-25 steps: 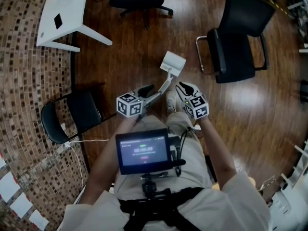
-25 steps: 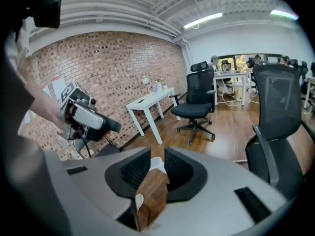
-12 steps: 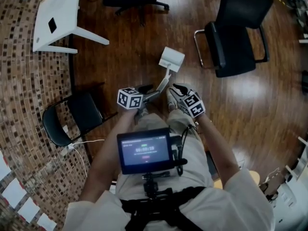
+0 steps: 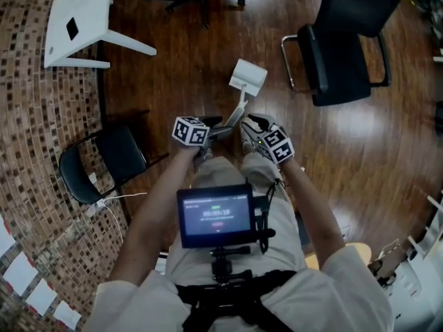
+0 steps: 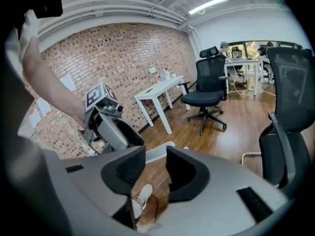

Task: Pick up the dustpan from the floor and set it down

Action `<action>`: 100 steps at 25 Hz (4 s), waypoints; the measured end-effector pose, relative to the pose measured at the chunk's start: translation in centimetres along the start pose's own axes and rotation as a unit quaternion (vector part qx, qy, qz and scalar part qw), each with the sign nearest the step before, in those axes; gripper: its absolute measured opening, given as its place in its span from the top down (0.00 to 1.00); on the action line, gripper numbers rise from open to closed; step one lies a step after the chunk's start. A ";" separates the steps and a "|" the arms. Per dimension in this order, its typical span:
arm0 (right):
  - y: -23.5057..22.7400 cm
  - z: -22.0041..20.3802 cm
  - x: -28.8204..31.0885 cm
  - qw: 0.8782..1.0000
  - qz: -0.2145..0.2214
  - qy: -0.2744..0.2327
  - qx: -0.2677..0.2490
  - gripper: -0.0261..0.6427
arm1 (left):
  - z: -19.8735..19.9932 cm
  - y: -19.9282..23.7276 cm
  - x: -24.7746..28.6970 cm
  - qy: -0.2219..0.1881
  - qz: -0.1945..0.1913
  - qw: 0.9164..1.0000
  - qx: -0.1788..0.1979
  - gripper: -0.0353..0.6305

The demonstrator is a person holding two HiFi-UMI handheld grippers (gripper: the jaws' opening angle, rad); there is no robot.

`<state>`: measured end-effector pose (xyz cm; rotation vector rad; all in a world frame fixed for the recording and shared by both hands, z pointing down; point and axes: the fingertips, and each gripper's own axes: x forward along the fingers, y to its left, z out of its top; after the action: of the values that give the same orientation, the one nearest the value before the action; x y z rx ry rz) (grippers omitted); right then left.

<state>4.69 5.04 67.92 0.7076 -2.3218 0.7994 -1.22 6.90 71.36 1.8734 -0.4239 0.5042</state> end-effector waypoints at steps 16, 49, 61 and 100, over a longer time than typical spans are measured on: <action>-4.8 -3.2 1.9 0.996 -0.045 0.038 -0.070 0.72 | -0.3 3.3 4.1 0.061 -0.011 0.998 -0.016 0.51; -8.6 -7.0 5.4 0.993 -0.037 0.090 -0.073 0.72 | 1.1 2.7 6.0 -0.009 -0.041 0.999 -0.020 0.83; -9.4 -7.6 5.0 0.992 -0.051 0.091 -0.069 0.72 | 2.9 2.0 6.4 -0.049 -0.032 0.998 -0.014 0.83; -8.2 -4.4 6.2 0.994 -0.056 0.050 -0.085 0.72 | 10.7 -6.7 -0.1 -0.192 -0.124 0.971 -0.074 0.83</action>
<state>7.15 0.64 77.92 0.6988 -2.2070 0.5668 3.67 -0.91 62.70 1.8461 -0.4587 -0.0619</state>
